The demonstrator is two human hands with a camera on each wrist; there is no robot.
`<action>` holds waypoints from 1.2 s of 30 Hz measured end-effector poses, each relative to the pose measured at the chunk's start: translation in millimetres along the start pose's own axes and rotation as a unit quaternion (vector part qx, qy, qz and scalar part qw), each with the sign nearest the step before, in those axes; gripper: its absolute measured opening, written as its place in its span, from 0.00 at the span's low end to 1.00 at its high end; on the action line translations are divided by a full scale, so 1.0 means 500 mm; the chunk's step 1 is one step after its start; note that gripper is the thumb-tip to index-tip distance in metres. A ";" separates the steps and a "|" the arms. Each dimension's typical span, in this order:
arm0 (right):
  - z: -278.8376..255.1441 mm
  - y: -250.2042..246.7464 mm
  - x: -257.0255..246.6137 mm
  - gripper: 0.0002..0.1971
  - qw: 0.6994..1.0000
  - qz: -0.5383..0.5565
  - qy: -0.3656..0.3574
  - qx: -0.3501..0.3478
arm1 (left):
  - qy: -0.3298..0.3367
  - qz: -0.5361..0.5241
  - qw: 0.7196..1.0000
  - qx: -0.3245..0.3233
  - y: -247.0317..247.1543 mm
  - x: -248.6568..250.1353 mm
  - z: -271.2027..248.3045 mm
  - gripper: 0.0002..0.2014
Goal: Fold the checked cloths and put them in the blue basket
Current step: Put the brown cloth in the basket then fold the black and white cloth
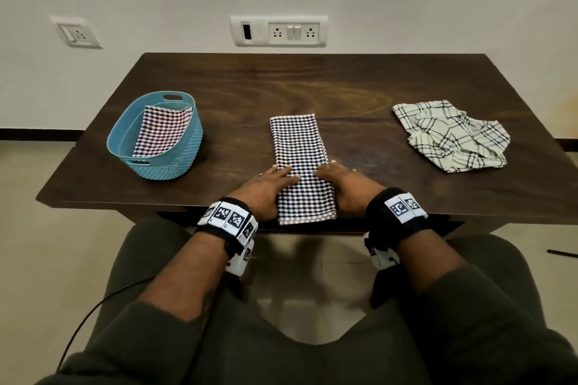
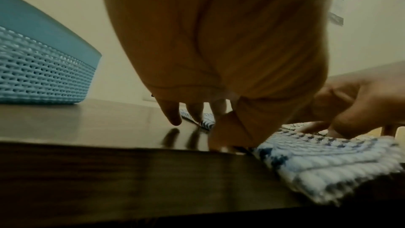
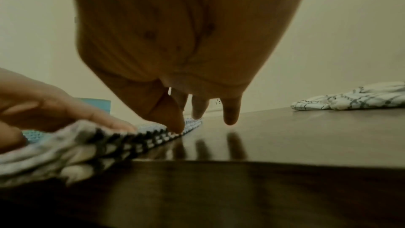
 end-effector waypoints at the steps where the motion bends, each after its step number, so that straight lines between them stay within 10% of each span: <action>1: 0.003 0.008 0.003 0.35 0.999 -0.012 0.018 -0.034 | -0.001 0.008 1.000 -0.011 0.003 0.000 0.001 0.44; 10: -0.007 0.024 0.026 0.41 0.996 0.001 0.028 -0.088 | 0.039 0.010 0.998 0.046 0.027 -0.019 -0.007 0.37; 17: -0.008 0.029 0.019 0.62 0.997 -0.013 0.004 -0.076 | -0.006 -0.243 0.968 0.056 0.013 -0.031 -0.009 0.21; 23: 0.012 0.008 -0.003 0.30 0.986 0.148 -0.030 0.072 | -0.034 -0.324 0.944 0.057 -0.024 -0.020 -0.029 0.19; 33: 0.062 -0.014 -0.005 0.11 0.878 0.392 0.089 0.261 | -0.077 -0.373 0.902 0.202 -0.049 -0.020 0.018 0.21; 36: 0.081 -0.014 0.022 0.14 0.898 0.289 0.173 0.284 | -0.120 -0.350 0.911 0.183 -0.051 -0.014 0.051 0.20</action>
Point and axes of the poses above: each hand's wrist, its own z-axis towards the middle knuckle, its own y-axis out of the palm, x = y × z, the point moved 2 cm from there along z, towards the middle knuckle, and after that the axes turned 12 degrees about -y, right-handed, at the moved point
